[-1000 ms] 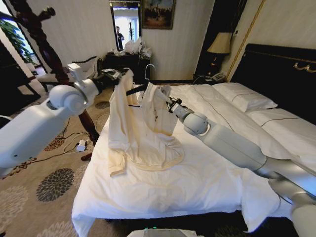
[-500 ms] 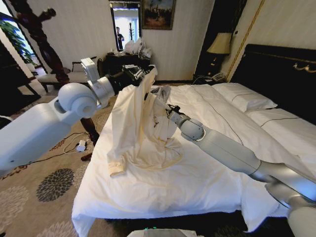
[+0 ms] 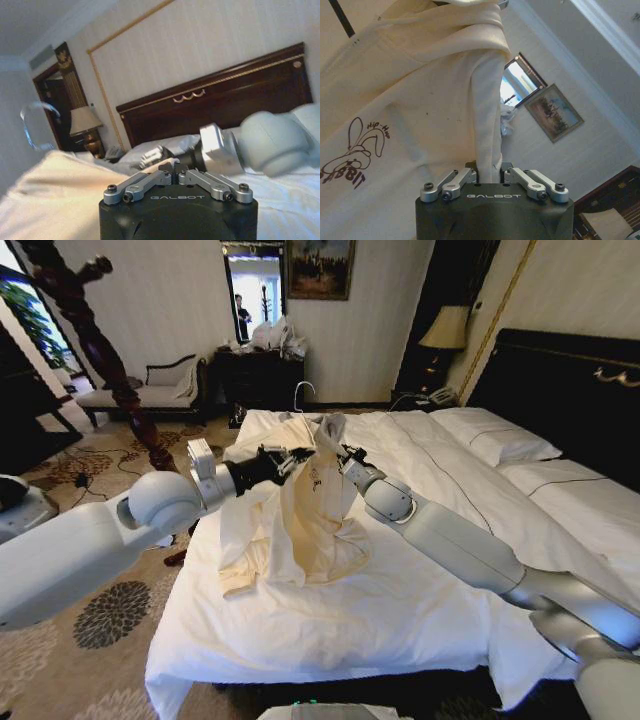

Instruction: Pick up the clothes from the bed and hang them on the clothes hanger.

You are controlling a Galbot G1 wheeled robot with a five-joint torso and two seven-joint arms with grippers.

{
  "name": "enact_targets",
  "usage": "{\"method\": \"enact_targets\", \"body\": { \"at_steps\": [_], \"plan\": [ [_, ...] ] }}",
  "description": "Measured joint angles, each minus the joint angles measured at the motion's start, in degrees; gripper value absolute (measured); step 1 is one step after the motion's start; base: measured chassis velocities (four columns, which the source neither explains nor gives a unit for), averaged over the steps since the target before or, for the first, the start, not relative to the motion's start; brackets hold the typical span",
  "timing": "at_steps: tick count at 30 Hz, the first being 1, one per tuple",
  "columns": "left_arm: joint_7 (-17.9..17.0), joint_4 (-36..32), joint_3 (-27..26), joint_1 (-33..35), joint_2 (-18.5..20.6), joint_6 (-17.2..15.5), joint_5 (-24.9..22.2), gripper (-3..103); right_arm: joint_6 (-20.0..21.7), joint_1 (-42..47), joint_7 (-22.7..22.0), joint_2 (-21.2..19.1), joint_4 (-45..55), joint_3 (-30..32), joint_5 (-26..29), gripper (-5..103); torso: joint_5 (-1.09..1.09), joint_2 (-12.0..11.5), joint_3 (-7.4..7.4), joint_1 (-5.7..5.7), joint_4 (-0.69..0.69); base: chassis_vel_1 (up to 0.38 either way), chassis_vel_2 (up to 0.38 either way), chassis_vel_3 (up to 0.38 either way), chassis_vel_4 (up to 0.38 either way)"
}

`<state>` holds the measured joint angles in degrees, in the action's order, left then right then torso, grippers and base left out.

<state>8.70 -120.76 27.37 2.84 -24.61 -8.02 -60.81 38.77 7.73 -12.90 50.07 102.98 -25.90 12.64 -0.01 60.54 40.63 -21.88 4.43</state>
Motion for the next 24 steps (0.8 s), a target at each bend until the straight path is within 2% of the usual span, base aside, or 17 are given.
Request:
{"method": "enact_targets", "body": {
  "at_steps": [6, 15, 22, 24],
  "plan": [
    [1.5, -0.4, 0.0, 4.0, 1.2, 1.7, 2.4, 1, -0.9, 0.9, -0.9, -0.8, 1.5, 0.9, 0.0, 19, 0.01, 0.0, 0.0, -0.01, 0.04, 0.0, 0.0, 0.0, 0.0],
    [3.5, -1.1, 0.0, 7.0, 2.6, 3.4, 4.4, 1, -2.7, 3.2, -3.7, -0.6, 3.2, 2.0, -1.4, 19, 0.01, 0.0, 0.0, 0.0, 0.02, 0.0, 0.0, 0.0, 0.0],
    [5.4, -1.8, 0.0, 9.9, 3.7, 4.8, 5.9, 1, -7.5, 5.5, -5.4, -0.7, 3.0, 3.6, -8.1, 19, 0.01, 0.0, 0.01, 0.0, 0.02, 0.0, 0.0, 0.0, 0.0],
    [5.9, -2.1, -0.5, 10.9, 3.8, 4.9, 6.1, -2, -9.1, 6.0, -5.5, -0.8, 3.0, 4.0, -10.4, 19, 0.01, 0.0, 0.01, 0.0, 0.02, 0.0, 0.0, 0.0, 0.0]
  ]
}}
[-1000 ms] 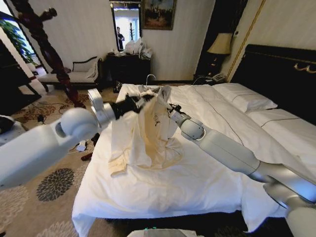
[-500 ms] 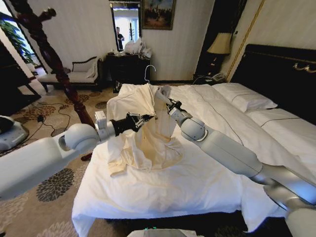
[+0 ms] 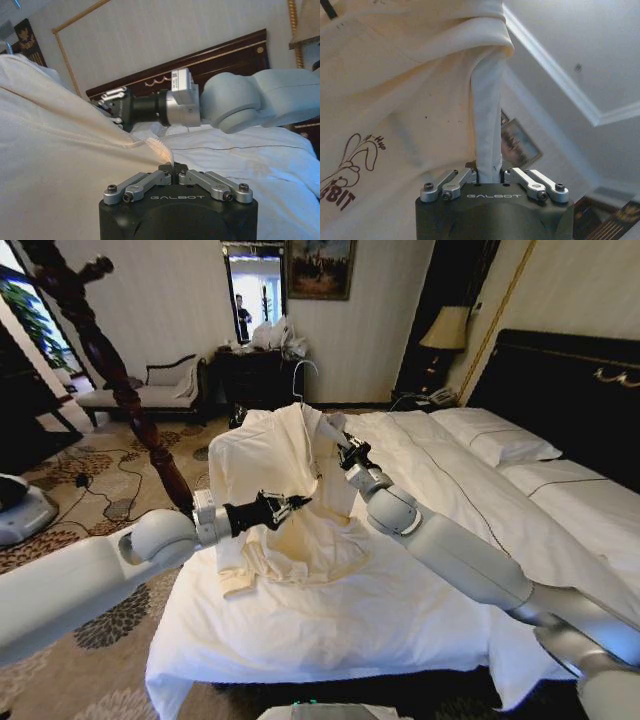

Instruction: Pick up the clothes from the bed and hang them on the clothes hanger.

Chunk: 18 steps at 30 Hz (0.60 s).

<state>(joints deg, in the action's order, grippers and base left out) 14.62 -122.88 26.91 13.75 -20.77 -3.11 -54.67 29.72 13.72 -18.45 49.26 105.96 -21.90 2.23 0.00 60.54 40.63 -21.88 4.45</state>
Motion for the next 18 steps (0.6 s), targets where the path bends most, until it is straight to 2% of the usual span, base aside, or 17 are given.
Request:
{"method": "enact_targets", "body": {
  "at_steps": [1, 2, 6, 8, 11, 12, 14, 15, 17, 18],
  "plan": [
    [0.4, -0.2, -0.1, 0.4, 0.0, 0.0, 0.3, 2, -0.5, 0.1, -0.1, 0.0, 0.0, 0.1, -0.9, 19, 0.0, 0.0, 0.0, 0.0, 0.0, 0.0, 0.0, 0.0, 0.0],
    [0.4, -0.2, -0.1, 0.4, 0.0, 0.0, 0.3, 2, -0.5, 0.1, -0.1, 0.0, 0.0, 0.1, -0.9, 19, 0.0, 0.0, 0.0, 0.0, 0.0, 0.0, 0.0, 0.0, 0.0],
    [1.6, -1.9, -1.0, 3.1, 1.2, 0.4, 1.9, 24, -3.5, 0.6, -0.1, -0.2, -0.1, 0.5, -7.0, 19, 0.0, 0.0, 0.0, 0.0, 0.0, 0.0, 0.0, 0.0, 0.0],
    [1.6, -2.1, -1.8, 4.3, 1.4, 0.5, 2.3, 24, -4.1, 0.8, 0.1, -0.2, 0.0, 0.4, -8.3, 19, 0.0, 0.0, 0.0, 0.0, 0.0, 0.0, 0.0, 0.0, 0.0],
    [1.9, -2.5, -4.6, 7.8, 2.6, 0.9, 3.3, 41, -5.9, 1.5, 0.9, -0.3, -0.2, 0.8, -12.4, 19, 0.0, 0.0, 0.0, 0.0, -0.01, 0.0, 0.0, 0.0, 0.0],
    [1.9, -2.5, -4.6, 7.8, 2.6, 0.9, 3.3, 41, -5.9, 1.5, 0.9, -0.3, -0.2, 0.8, -12.4, 19, 0.0, 0.0, 0.0, 0.0, -0.01, 0.0, 0.0, 0.0, 0.0],
    [2.3, -2.9, -7.6, 11.4, 3.5, 1.1, 3.9, 52, -6.9, 1.5, 1.5, -0.5, -0.6, 0.8, -14.0, 19, 0.0, 0.0, 0.0, 0.0, 0.0, 0.0, 0.0, 0.0, 0.0],
    [2.4, -3.1, -9.0, 13.0, 3.7, 1.2, 4.2, 52, -7.0, 1.5, 1.6, -0.5, -0.7, 0.7, -14.2, 19, 0.0, 0.0, 0.0, 0.0, 0.01, 0.0, 0.0, 0.0, 0.0],
    [2.5, -3.7, -13.0, 17.0, 4.4, 1.3, 4.5, 62, -7.2, 1.4, 1.8, -0.6, -1.0, 0.6, -14.3, 19, 0.0, 0.0, 0.0, 0.0, 0.0, 0.0, 0.0, 0.0, 0.0],
    [2.5, -3.7, -13.0, 17.0, 4.4, 1.3, 4.5, 62, -7.2, 1.4, 1.8, -0.6, -1.0, 0.6, -14.3, 19, 0.0, 0.0, 0.0, 0.0, 0.0, 0.0, 0.0, 0.0, 0.0]
  ]
}}
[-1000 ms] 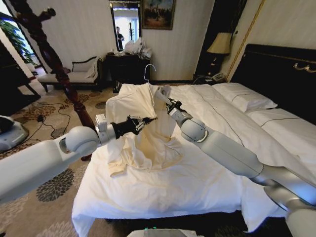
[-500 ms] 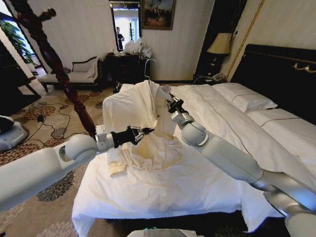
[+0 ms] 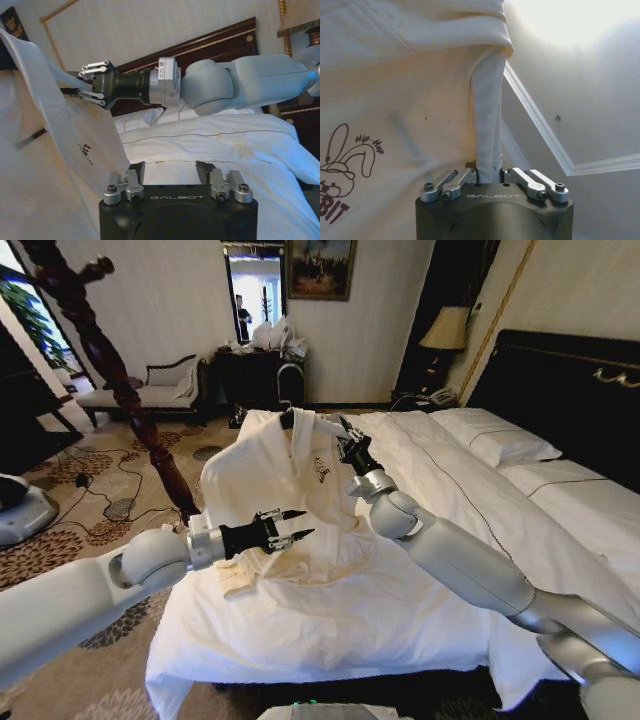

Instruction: Pick up the clothes from the bed and hang them on the clothes hanger.

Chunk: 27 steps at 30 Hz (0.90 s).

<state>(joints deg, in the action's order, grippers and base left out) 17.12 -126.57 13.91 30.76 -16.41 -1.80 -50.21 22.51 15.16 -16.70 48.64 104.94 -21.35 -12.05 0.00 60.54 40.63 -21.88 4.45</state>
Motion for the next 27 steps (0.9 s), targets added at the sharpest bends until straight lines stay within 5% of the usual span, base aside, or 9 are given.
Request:
{"method": "enact_targets", "body": {
  "at_steps": [11, 14, 22, 27],
  "plan": [
    [-0.9, -2.7, -11.7, 7.0, 1.1, 1.1, -2.3, 100, 2.6, 2.4, -1.4, 0.7, 0.7, -1.1, 9.1, 19, 0.0, 0.0, 0.0, 0.0, 0.0, 0.0, 0.0, 0.0, 0.0],
    [-1.8, -4.3, -14.0, 5.2, 2.3, 1.2, -6.8, 100, 4.0, 4.9, -3.0, 0.8, 1.2, -0.8, 13.6, 19, 0.0, 0.0, 0.0, 0.0, 0.0, 0.0, 0.0, 0.0, 0.0],
    [-2.0, -4.5, -18.4, 0.0, 6.2, 1.4, -15.4, 100, 3.4, 8.4, -3.7, 0.2, 1.4, 1.6, 14.2, 19, 0.02, 0.0, -0.01, 0.0, -0.01, 0.0, 0.0, 0.0, 0.0],
    [2.6, 0.9, -18.4, -4.1, 9.7, 1.8, -20.4, 100, 2.0, 10.4, -3.7, -0.8, 2.0, 3.8, 13.4, 19, 0.0, 0.0, 0.0, -0.01, 0.02, 0.0, 0.0, 0.0, 0.0]
  ]
}}
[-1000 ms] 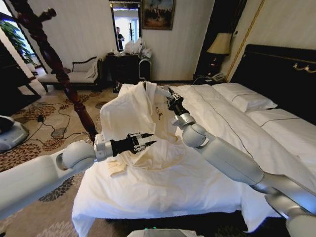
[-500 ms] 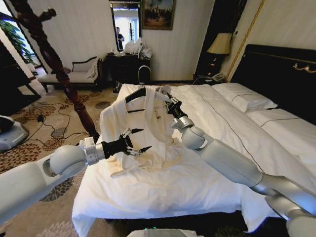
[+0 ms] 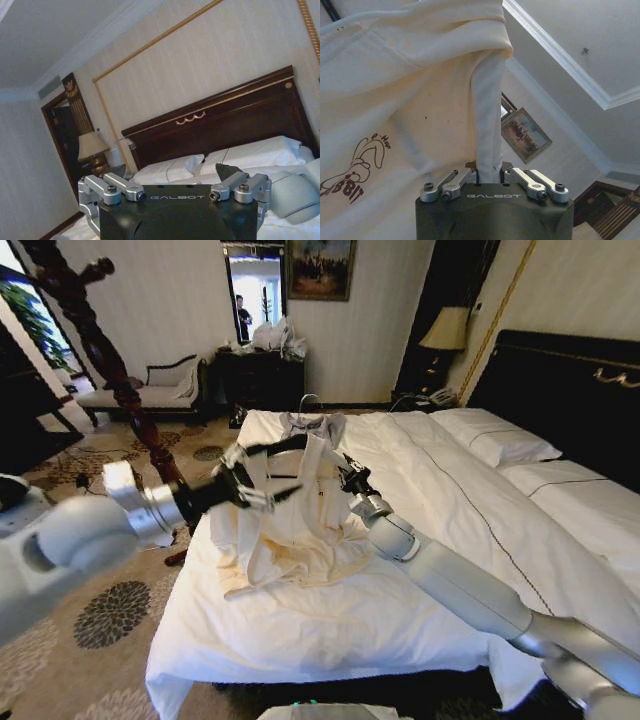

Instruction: Pick up the clothes from the bed and hang them on the clothes hanger.

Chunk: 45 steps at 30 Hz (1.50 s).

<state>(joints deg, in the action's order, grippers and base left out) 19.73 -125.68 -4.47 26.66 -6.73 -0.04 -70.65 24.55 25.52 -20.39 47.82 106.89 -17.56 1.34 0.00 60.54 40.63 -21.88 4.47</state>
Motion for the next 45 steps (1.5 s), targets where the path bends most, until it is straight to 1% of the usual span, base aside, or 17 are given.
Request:
{"method": "enact_targets", "body": {
  "at_steps": [1, 3, 5, 6, 8, 10, 11, 12, 15, 19, 20, 25, 28, 31, 36, 41, 45],
  "plan": [
    [0.0, 0.0, 0.0, 0.0, 0.0, 0.0, 0.0, 100, 0.0, 0.0, 0.0, 0.0, 0.0, 0.0, 0.0, 19, 0.0, 0.0, 0.0, 0.0, 0.0, 0.0, 0.0, 0.0, 0.0],
    [5.5, 3.8, 0.7, -1.2, 2.3, 1.5, -2.6, 100, -0.8, 0.4, -0.1, 0.0, 0.0, 0.5, -0.6, 19, 0.0, 0.0, 0.0, 0.0, -0.03, 0.0, 0.0, 0.0, 0.0],
    [12.7, 8.3, 1.4, -1.9, 4.5, 2.5, -6.4, 100, -1.8, 0.7, -0.1, -0.1, 0.1, 0.9, -1.3, 19, -0.01, 0.0, 0.0, 0.0, -0.03, 0.0, 0.0, 0.0, 0.0],
    [12.7, 8.3, 1.4, -1.9, 4.5, 2.5, -6.4, 100, -1.8, 0.7, -0.1, -0.1, 0.1, 0.9, -1.3, 19, -0.01, 0.0, 0.0, 0.0, -0.03, 0.0, 0.0, 0.0, 0.0],
    [16.8, 11.0, 1.6, -2.0, 5.3, 2.9, -8.2, 100, -2.2, 0.7, -0.1, -0.2, 0.2, 1.0, -1.6, 19, -0.01, 0.0, 0.0, 0.0, -0.04, 0.0, 0.0, 0.0, 0.0],
    [23.2, 15.0, 2.2, -2.1, 6.1, 3.3, -9.1, 100, -2.5, 0.6, -0.1, -0.2, 0.4, 1.0, -1.8, 19, -0.01, 0.0, 0.0, 0.0, -0.01, 0.0, 0.0, 0.0, 0.0],
    [23.2, 15.0, 2.2, -2.1, 6.1, 3.3, -9.1, 100, -2.5, 0.6, -0.1, -0.2, 0.4, 1.0, -1.8, 19, -0.01, 0.0, 0.0, 0.0, -0.01, 0.0, 0.0, 0.0, 0.0],
    [26.0, 16.9, 3.2, -2.7, 6.5, 3.5, -9.0, 100, -2.5, 0.4, -0.1, -0.3, 0.5, 1.0, -1.8, 19, -0.01, 0.0, 0.0, 0.0, -0.02, 0.0, 0.0, 0.0, 0.0],
    [29.9, 20.7, 5.6, -3.5, 6.6, 3.9, -7.8, 100, -2.8, 0.1, -0.1, -0.3, 0.6, 1.0, -2.2, 19, -0.01, 0.0, 0.0, 0.0, -0.03, 0.0, 0.0, 0.0, 0.0],
    [30.9, 23.7, 6.2, -3.2, 5.3, 3.9, -6.8, 100, -3.3, 0.0, -0.1, -0.4, 0.8, 1.1, -3.1, 19, -0.01, 0.0, 0.0, 0.0, -0.03, 0.0, 0.0, 0.0, 0.0],
    [31.0, 25.6, 6.2, -3.1, 3.8, 3.4, -6.7, 100, -3.6, -0.1, -0.1, -0.4, 0.8, 1.1, -3.6, 19, -0.02, 0.0, 0.0, 0.0, -0.01, 0.0, 0.0, 0.0, 0.0],
    [30.8, 28.8, 6.6, -3.3, 1.3, 1.8, -6.4, 100, -5.4, -1.0, 0.1, -0.2, 0.9, 0.6, -5.1, 19, 0.0, 0.0, 0.01, -0.01, -0.02, 0.0, 0.0, 0.0, 0.0],
    [30.4, 29.1, 6.9, -3.5, 0.1, 1.1, -6.0, 100, -6.0, -1.2, 0.5, -0.2, 0.9, 0.4, -5.6, 19, -0.01, 0.0, 0.01, 0.0, -0.05, 0.0, 0.0, 0.0, 0.0],
    [29.7, 28.9, 7.8, -4.5, -2.0, -0.6, -5.2, 100, -6.4, -1.3, 0.7, -0.2, 1.0, -0.2, -6.0, 19, 0.0, 0.0, 0.01, 0.0, 0.0, 0.0, 0.0, 0.0, 0.0],
    [28.5, 28.6, 9.9, -6.1, -4.5, -2.8, -4.9, 100, -6.4, -2.6, 0.8, 0.2, 1.4, -1.3, -6.4, 19, 0.0, 0.0, 0.01, 0.0, 0.0, 0.0, 0.0, 0.0, 0.0],
    [28.3, 28.7, 12.3, -6.9, -5.4, -3.6, -3.5, 100, -6.4, -4.0, 1.0, 0.6, 1.5, -2.1, -6.5, 19, 0.0, 0.0, 0.0, 0.0, -0.05, 0.0, 0.0, 0.0, 0.0],
    [28.2, 29.4, 14.3, -8.3, -6.9, -4.1, -1.8, 100, -6.3, -4.4, 1.1, 0.6, 1.5, -2.5, -6.8, 19, 0.0, 0.0, 0.0, 0.0, -0.03, 0.0, 0.0, 0.0, 0.0]
  ]
}}
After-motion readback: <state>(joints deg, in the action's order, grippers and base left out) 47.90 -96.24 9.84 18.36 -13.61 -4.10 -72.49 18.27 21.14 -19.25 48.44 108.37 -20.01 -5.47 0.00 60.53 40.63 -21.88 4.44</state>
